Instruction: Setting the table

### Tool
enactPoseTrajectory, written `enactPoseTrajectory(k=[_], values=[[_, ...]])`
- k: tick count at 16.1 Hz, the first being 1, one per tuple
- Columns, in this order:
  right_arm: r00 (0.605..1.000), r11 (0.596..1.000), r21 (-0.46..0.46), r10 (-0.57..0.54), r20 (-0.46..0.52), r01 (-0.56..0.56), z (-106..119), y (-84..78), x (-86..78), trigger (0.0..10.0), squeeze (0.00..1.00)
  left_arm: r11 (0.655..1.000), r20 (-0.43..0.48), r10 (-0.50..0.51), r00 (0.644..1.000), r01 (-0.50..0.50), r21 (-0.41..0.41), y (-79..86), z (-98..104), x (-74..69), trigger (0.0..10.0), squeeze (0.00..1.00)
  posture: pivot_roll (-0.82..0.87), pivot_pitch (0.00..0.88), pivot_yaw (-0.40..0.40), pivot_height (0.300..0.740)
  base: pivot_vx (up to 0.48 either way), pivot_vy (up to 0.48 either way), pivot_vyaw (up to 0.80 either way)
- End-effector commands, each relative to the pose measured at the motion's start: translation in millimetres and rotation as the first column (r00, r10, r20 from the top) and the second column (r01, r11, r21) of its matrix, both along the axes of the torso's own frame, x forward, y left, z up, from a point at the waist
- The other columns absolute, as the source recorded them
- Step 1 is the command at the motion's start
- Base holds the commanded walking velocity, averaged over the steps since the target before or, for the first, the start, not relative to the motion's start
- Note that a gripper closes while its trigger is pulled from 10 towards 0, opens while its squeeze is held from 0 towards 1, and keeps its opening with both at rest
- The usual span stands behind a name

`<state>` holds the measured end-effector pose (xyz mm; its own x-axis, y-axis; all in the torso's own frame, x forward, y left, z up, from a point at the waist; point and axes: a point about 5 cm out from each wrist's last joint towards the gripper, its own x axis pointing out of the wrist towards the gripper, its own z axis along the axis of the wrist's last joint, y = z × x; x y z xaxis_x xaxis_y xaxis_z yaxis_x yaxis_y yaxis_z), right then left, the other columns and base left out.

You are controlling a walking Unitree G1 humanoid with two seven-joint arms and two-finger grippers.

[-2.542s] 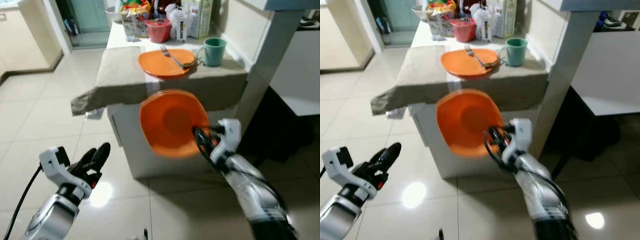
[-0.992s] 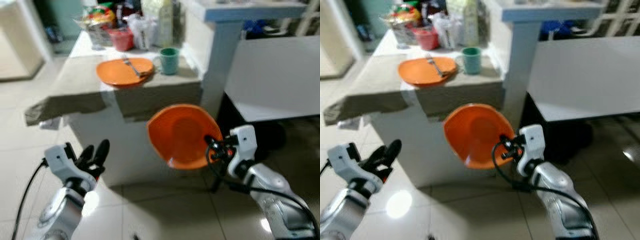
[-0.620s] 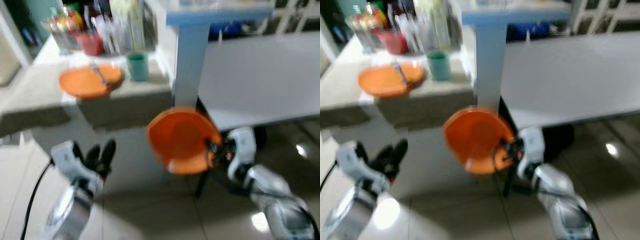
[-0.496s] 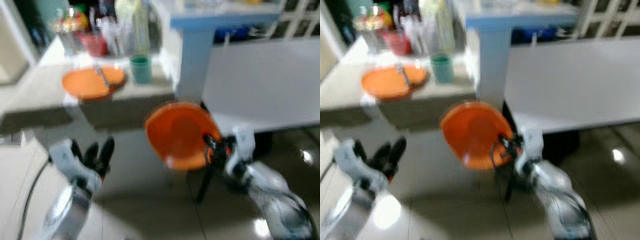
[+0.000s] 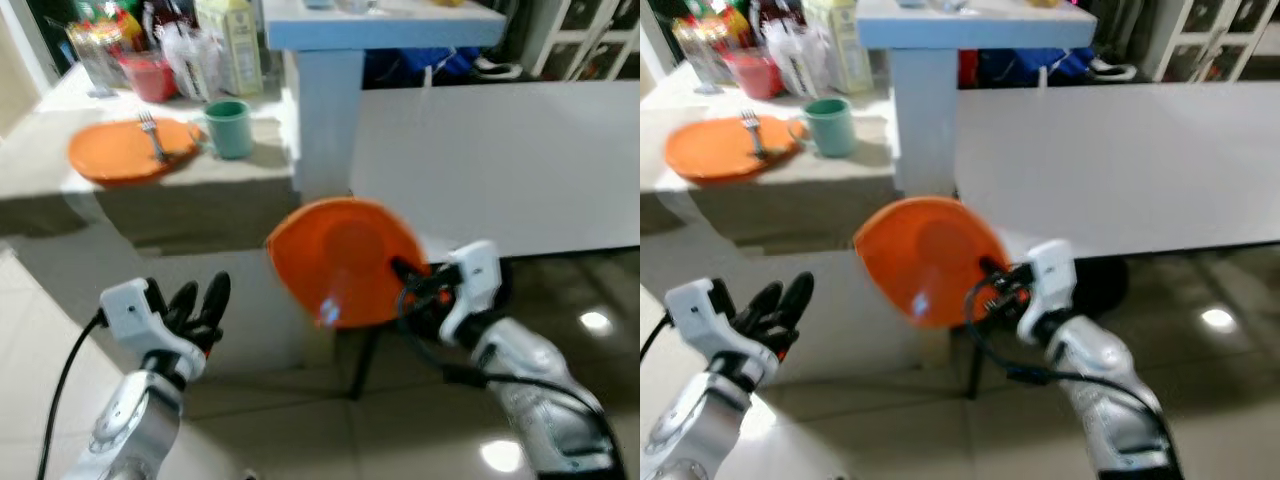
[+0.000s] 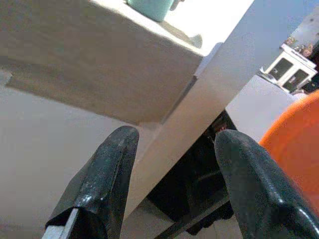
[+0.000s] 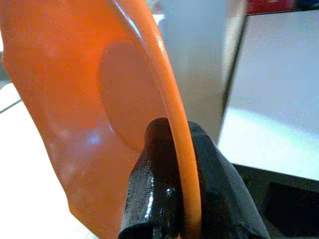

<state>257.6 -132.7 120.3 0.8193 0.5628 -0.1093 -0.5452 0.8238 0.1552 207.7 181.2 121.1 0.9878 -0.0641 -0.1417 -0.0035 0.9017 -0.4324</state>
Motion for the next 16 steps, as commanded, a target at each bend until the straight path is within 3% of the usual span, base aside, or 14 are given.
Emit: enactPoseTrajectory(k=[1,16], values=[[0.998,1.000,0.005,-0.006,0.058,0.006,11,-2.9,2.3,0.0,0.00,1.000,0.011,-0.007,1.000,0.007,0.012,-1.2,2,3.0,10.0,0.00,-0.10,0.000,0.051,0.740,0.000,-0.465,0.00],[0.999,1.000,-0.011,-0.021,0.039,0.022,0,-0.6,-0.2,0.0,0.00,0.997,0.005,-0.012,1.000,0.011,0.082,1.5,-1,15.6,10.0,0.00,-0.11,0.000,0.069,0.740,0.359,-0.314,0.00]])
